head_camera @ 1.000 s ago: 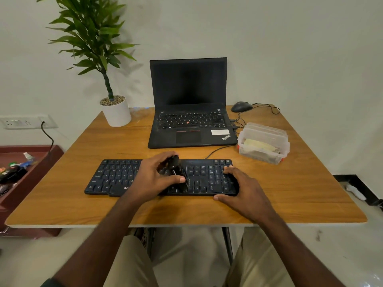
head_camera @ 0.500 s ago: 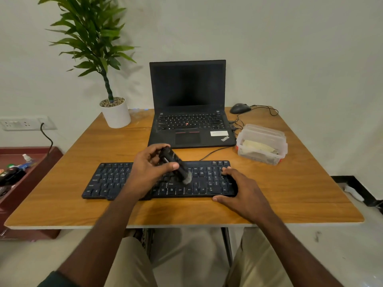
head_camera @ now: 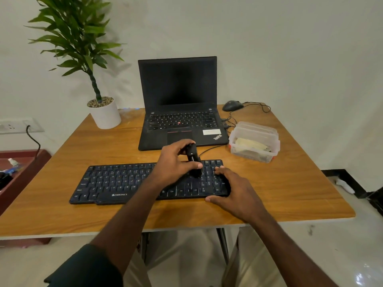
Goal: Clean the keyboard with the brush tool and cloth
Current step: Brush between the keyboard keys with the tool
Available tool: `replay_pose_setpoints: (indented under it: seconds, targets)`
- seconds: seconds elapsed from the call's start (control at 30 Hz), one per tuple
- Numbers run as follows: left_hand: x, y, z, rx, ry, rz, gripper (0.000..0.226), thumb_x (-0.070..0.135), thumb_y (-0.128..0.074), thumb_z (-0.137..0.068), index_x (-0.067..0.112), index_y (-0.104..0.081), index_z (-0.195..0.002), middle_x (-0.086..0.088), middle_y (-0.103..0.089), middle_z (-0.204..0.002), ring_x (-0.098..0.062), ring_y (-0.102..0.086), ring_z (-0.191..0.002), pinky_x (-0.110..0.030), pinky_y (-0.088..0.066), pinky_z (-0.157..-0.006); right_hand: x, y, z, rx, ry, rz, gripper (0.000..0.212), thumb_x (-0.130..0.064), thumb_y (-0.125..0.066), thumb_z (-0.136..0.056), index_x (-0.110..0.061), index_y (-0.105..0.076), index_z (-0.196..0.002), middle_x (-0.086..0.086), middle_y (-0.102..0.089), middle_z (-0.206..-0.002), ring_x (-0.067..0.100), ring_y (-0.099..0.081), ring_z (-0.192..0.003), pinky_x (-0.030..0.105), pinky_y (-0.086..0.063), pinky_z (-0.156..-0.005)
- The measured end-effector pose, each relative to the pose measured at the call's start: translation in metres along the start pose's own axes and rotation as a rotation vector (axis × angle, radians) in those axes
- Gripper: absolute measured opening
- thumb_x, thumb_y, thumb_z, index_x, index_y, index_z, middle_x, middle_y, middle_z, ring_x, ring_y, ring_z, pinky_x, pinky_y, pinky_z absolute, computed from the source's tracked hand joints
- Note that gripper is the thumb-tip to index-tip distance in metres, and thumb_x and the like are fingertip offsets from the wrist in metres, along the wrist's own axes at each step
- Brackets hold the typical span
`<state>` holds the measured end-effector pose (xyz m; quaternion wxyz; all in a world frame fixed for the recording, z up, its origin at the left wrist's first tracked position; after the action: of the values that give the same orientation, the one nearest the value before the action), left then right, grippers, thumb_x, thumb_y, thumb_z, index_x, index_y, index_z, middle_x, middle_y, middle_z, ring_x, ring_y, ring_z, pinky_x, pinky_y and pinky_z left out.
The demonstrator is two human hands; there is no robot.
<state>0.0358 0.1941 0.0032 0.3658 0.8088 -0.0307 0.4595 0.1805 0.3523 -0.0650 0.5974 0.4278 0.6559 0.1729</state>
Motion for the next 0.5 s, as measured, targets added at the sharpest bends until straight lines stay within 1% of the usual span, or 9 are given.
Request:
replay_pose_setpoints:
  seconds: [0.1, 0.17, 0.2, 0.27, 0.37, 0.4, 0.47, 0.5]
  targets:
    - [0.006, 0.000, 0.013, -0.042, -0.019, 0.016, 0.059, 0.021, -0.089, -0.071, 0.025, -0.062, -0.123, 0.009, -0.065, -0.114, -0.007, -0.061, -0.112, -0.028, -0.052, -0.096, 0.000, -0.001, 0.001, -0.002, -0.002, -0.005, 0.087, -0.070, -0.078, -0.062, -0.037, -0.044, -0.135, -0.008, -0.053, -0.142, 0.012, -0.056, -0.118, 0.038, -0.054, -0.094]
    - [0.010, 0.001, 0.021, -0.068, -0.036, 0.035, 0.057, 0.018, -0.089, -0.070, 0.025, -0.063, -0.120, 0.009, -0.066, -0.111, -0.004, -0.062, -0.107, -0.020, -0.051, -0.091, -0.001, -0.001, 0.001, 0.001, 0.004, -0.017, 0.086, -0.068, -0.079, -0.062, -0.036, -0.045, -0.135, -0.008, -0.054, -0.140, 0.011, -0.057, -0.116, 0.037, -0.055, -0.093]
    - [0.011, 0.001, 0.025, -0.077, -0.043, 0.049, 0.056, 0.018, -0.089, -0.070, 0.023, -0.064, -0.119, 0.007, -0.067, -0.109, -0.005, -0.063, -0.104, -0.018, -0.052, -0.089, -0.002, 0.000, 0.001, 0.003, 0.004, -0.016, 0.085, -0.067, -0.079, -0.063, -0.035, -0.046, -0.135, -0.008, -0.055, -0.139, 0.011, -0.057, -0.115, 0.037, -0.055, -0.093]
    - [0.014, 0.002, 0.033, -0.074, -0.053, 0.070, 0.055, 0.022, -0.090, -0.069, 0.019, -0.065, -0.118, 0.005, -0.068, -0.107, -0.008, -0.065, -0.101, -0.021, -0.055, -0.087, -0.002, 0.001, 0.001, 0.009, 0.003, -0.016, 0.085, -0.065, -0.080, -0.063, -0.034, -0.047, -0.134, -0.008, -0.055, -0.138, 0.011, -0.057, -0.115, 0.037, -0.055, -0.093]
    - [0.013, 0.003, 0.044, -0.078, -0.020, 0.103, 0.059, 0.037, -0.087, -0.065, 0.022, -0.066, -0.118, 0.008, -0.069, -0.109, -0.009, -0.066, -0.104, -0.025, -0.055, -0.090, -0.003, 0.001, 0.002, 0.007, 0.003, -0.026, 0.084, -0.065, -0.081, -0.063, -0.035, -0.047, -0.133, -0.008, -0.056, -0.136, 0.011, -0.057, -0.114, 0.036, -0.055, -0.092]
    - [0.011, 0.005, 0.046, -0.081, 0.005, 0.129, 0.060, 0.036, -0.088, -0.064, 0.024, -0.067, -0.118, 0.008, -0.069, -0.111, -0.009, -0.066, -0.106, -0.025, -0.055, -0.092, -0.004, 0.001, 0.002, 0.004, 0.004, -0.026, 0.083, -0.065, -0.081, -0.063, -0.035, -0.047, -0.132, -0.009, -0.056, -0.135, 0.010, -0.057, -0.113, 0.037, -0.055, -0.092]
    - [0.004, 0.013, 0.049, -0.058, 0.074, 0.235, 0.060, 0.021, -0.092, -0.065, 0.020, -0.067, -0.119, 0.003, -0.070, -0.115, -0.014, -0.068, -0.110, -0.031, -0.056, -0.095, -0.003, 0.001, 0.002, -0.006, 0.000, -0.016, 0.083, -0.067, -0.080, -0.063, -0.037, -0.045, -0.132, -0.010, -0.056, -0.135, 0.011, -0.057, -0.113, 0.037, -0.055, -0.091]
    - [0.000, 0.018, 0.049, -0.018, 0.113, 0.308, 0.058, 0.013, -0.091, -0.066, 0.017, -0.068, -0.120, 0.000, -0.071, -0.114, -0.018, -0.069, -0.108, -0.033, -0.057, -0.093, -0.003, 0.001, 0.002, -0.009, -0.005, -0.011, 0.083, -0.067, -0.080, -0.063, -0.038, -0.044, -0.133, -0.010, -0.055, -0.137, 0.011, -0.056, -0.114, 0.038, -0.055, -0.092]
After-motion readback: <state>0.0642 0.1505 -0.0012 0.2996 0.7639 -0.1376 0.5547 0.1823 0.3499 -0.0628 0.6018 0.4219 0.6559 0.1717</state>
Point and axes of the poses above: each hand's wrist, its own z-axis away from the middle knuckle, its own y-axis out of the back of the hand, x = y × z, the point moved 5 cm from there along -z, towards the middle knuckle
